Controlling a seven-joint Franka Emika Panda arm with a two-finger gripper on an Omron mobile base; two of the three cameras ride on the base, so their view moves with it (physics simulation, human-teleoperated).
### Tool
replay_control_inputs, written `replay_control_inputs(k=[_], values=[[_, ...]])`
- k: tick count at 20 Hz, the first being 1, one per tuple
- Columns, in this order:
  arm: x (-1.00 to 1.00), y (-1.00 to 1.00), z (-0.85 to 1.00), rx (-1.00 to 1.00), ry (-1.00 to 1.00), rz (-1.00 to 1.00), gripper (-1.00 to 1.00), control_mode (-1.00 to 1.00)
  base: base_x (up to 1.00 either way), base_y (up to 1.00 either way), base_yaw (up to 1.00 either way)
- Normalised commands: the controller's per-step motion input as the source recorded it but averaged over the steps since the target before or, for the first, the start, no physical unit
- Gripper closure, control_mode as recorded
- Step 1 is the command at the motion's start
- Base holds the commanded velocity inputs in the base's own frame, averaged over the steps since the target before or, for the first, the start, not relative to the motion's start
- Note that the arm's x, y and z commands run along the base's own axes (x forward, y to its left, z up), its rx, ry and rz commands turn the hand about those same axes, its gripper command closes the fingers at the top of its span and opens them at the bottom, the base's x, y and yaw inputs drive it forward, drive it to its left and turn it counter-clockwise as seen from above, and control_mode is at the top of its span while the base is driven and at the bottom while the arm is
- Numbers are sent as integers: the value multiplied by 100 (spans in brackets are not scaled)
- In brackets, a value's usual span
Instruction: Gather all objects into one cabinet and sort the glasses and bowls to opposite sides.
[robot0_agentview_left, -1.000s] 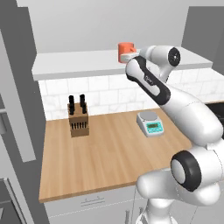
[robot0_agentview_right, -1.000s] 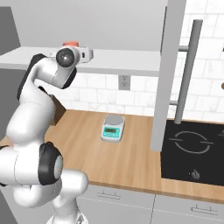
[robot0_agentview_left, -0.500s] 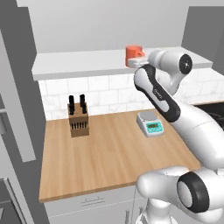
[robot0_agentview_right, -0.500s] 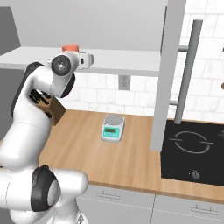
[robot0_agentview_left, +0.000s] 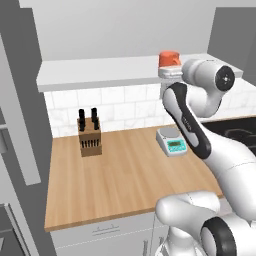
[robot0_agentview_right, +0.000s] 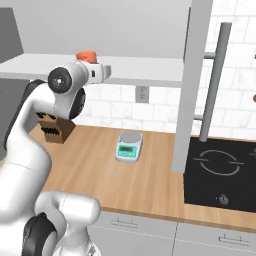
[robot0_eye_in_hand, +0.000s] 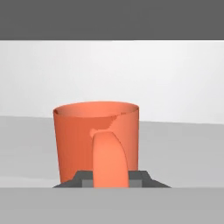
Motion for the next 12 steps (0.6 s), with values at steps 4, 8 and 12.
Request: replay_control_inputs(k=[4, 8, 12], values=[[-45, -31, 24, 0, 7, -8, 100, -100, 0, 0, 0], [-61, -15, 12, 0, 9, -9, 100, -100, 0, 0, 0], [-78, -6, 0, 0, 3, -9, 100, -100, 0, 0, 0]])
